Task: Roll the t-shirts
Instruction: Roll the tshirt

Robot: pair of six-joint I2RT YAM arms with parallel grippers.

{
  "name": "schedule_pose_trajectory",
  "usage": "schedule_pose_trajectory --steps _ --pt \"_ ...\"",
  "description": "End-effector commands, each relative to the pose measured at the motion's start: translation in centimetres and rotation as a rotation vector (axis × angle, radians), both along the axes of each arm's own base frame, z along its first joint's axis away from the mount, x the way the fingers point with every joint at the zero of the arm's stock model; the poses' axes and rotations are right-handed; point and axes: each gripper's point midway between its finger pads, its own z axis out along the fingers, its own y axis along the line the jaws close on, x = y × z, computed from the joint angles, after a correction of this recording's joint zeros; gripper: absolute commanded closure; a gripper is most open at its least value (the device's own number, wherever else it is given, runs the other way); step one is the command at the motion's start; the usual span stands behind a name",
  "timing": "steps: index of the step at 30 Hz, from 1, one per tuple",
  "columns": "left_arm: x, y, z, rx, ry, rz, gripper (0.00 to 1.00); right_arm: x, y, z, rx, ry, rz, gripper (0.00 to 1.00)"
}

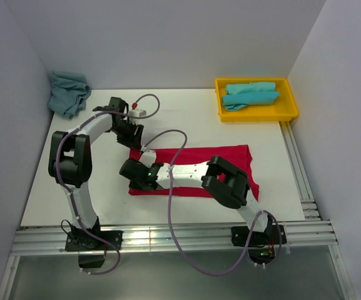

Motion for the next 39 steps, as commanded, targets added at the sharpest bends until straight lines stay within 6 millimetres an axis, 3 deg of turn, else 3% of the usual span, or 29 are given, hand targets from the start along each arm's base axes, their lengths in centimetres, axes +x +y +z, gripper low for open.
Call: schedule_pose_trajectory --steps 1,4,5,6,8,9,11,20,26,28,31,32,33,36,39 --pt "2.9 -0.1 6.4 -0.158 -0.126 0.041 0.44 -1.3 0.5 -0.9 0.171 0.07 0.016 0.98" --pt "2.5 0.5 8.1 -0.241 -0.108 0.046 0.43 -0.8 0.6 0.4 0.314 0.061 -0.005 1.0" --pt "2.7 1.2 8.4 -0.254 -0.11 0.056 0.43 -0.5 1.4 2.0 0.409 0.054 -0.012 1.0" --pt "2.3 1.0 8.7 -0.285 -0.099 0.048 0.42 -0.8 0.5 1.1 0.414 0.067 -0.023 1.0" --pt "1.9 1.8 8.6 -0.301 -0.079 0.052 0.42 -0.3 0.9 2.2 0.519 0.074 -0.041 1.0" --pt "1.6 1.8 8.6 -0.317 -0.069 0.048 0.42 -0.6 0.1 1.3 0.525 0.09 -0.049 1.0" --pt "1.0 2.2 7.6 -0.324 -0.042 0.052 0.41 -0.1 0.3 2.0 0.616 0.098 -0.074 1.0" --pt "-1.8 0.4 2.4 -0.445 0.123 0.004 0.41 -0.9 -0.3 0.2 0.731 0.181 -0.099 1.0" --pt "-1.5 -0.9 0.7 -0.436 0.139 0.021 0.42 -0.8 -0.5 -0.1 0.735 0.186 -0.106 1.0" --pt "-1.2 -1.3 0.2 -0.385 0.118 0.022 0.46 -0.9 -0.8 -0.4 0.719 0.184 -0.111 1.0" --pt "-0.3 -1.2 -0.2 -0.282 0.079 0.087 0.61 -0.7 -1.4 -0.5 0.649 0.161 -0.113 1.0" --pt "0.0 -1.0 -0.2 -0.254 0.064 0.104 0.75 -0.6 -2.1 -1.2 0.579 0.156 -0.131 1.0" --pt "0.3 -0.5 -0.4 -0.208 0.049 0.125 0.81 -0.4 -2.5 -1.3 0.539 0.142 -0.139 0.99" --pt "0.7 -0.3 0.1 -0.153 0.022 0.143 0.99 -0.1 -4.0 -1.2 0.342 0.084 -0.153 0.85" --pt "1.1 0.3 0.2 -0.086 -0.011 0.167 1.0 -0.2 -5.6 -0.5 0.148 0.028 -0.161 0.67"
